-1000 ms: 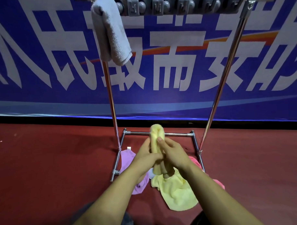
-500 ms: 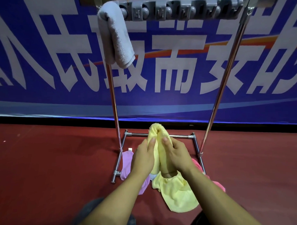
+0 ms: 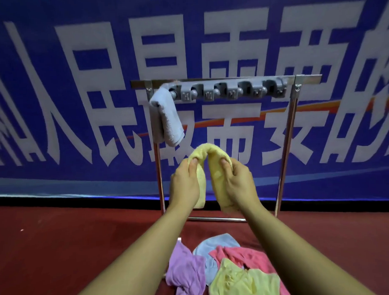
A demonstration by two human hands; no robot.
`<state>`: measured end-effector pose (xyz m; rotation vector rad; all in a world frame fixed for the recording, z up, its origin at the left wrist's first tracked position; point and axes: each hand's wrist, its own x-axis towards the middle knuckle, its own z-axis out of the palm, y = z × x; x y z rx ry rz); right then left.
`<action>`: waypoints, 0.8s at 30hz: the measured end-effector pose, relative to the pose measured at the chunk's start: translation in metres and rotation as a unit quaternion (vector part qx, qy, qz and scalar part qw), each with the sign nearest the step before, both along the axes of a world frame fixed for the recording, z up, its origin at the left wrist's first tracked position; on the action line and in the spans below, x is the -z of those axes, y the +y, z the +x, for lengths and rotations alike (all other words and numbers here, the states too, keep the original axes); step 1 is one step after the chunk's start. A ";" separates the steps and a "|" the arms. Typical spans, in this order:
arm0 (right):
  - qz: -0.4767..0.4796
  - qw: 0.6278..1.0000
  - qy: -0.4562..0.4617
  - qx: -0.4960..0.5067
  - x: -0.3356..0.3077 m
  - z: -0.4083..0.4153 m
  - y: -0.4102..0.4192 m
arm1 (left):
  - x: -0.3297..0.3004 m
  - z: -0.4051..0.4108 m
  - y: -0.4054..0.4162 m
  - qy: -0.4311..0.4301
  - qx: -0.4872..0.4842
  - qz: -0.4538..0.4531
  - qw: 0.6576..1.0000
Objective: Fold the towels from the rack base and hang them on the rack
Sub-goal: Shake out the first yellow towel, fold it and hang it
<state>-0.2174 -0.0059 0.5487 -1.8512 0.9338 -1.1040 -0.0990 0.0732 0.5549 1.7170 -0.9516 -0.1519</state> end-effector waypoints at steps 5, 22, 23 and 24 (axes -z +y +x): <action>-0.068 0.998 -0.015 0.001 -0.086 0.030 -0.018 | -0.078 0.020 -0.023 0.004 -0.035 -0.060 0.998; -0.145 0.984 0.095 0.028 -0.146 0.125 -0.119 | -0.136 0.089 -0.119 0.051 -0.147 -0.096 0.983; -0.143 0.984 0.105 0.025 -0.137 0.126 -0.122 | -0.125 0.096 -0.124 0.034 -0.137 -0.079 0.987; -0.141 0.983 0.114 0.020 -0.128 0.128 -0.125 | -0.114 0.102 -0.131 0.031 -0.123 -0.074 0.989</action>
